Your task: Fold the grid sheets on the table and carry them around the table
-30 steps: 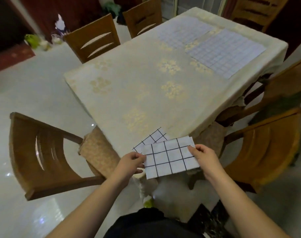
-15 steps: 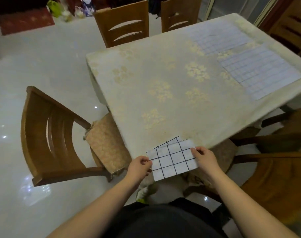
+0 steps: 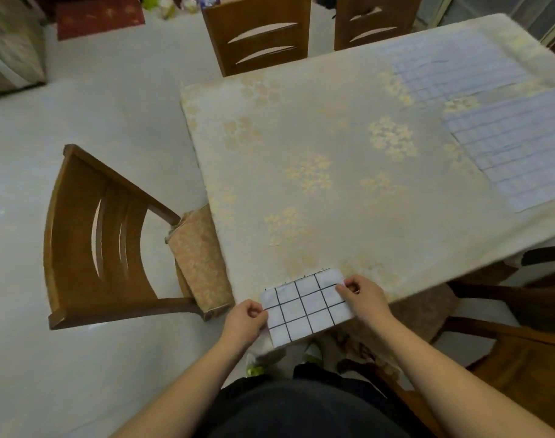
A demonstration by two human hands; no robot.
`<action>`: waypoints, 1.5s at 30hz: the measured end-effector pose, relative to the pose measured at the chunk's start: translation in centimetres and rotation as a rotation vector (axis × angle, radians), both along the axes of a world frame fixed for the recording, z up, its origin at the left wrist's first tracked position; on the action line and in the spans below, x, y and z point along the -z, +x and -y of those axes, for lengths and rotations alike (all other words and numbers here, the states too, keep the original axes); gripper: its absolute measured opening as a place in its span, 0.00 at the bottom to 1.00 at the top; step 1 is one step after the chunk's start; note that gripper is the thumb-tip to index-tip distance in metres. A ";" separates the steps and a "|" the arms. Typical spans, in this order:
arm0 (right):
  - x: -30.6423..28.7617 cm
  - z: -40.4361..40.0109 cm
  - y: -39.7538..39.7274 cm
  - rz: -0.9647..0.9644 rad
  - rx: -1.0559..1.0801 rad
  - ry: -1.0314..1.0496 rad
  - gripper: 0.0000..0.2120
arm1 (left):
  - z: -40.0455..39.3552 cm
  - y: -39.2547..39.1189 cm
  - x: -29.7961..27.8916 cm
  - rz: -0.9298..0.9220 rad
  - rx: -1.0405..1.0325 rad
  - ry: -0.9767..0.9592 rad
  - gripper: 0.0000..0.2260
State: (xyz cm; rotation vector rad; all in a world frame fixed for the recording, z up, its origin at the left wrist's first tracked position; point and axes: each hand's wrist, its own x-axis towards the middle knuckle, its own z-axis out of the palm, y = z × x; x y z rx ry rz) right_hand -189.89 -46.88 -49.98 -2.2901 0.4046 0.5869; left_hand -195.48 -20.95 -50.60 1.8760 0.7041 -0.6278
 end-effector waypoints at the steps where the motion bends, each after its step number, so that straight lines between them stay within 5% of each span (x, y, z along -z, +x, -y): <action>1: 0.2 0.1 0.3 -0.006 -0.010 0.000 0.08 | 0.1 0.0 0.0 0.003 0.003 0.023 0.04; 16: 1.1 0.8 1.8 0.014 -0.163 -0.091 0.11 | 1.3 -0.1 0.7 0.097 0.000 0.241 0.09; 20: 0.9 0.3 1.4 0.200 -0.242 -0.128 0.09 | 1.3 -0.6 0.5 0.392 0.314 0.545 0.15; 24: 1.5 -2.0 0.5 0.419 -0.612 -0.187 0.15 | 1.3 -1.3 2.1 0.676 0.794 0.743 0.30; 29: 4.0 -4.0 -0.8 0.389 -0.910 -0.388 0.29 | 1.9 -1.9 4.0 0.432 0.952 0.725 0.35; 45: 5.1 -3.4 -0.3 0.227 -0.976 -0.422 0.34 | 1.7 -1.4 4.7 0.292 0.983 0.692 0.37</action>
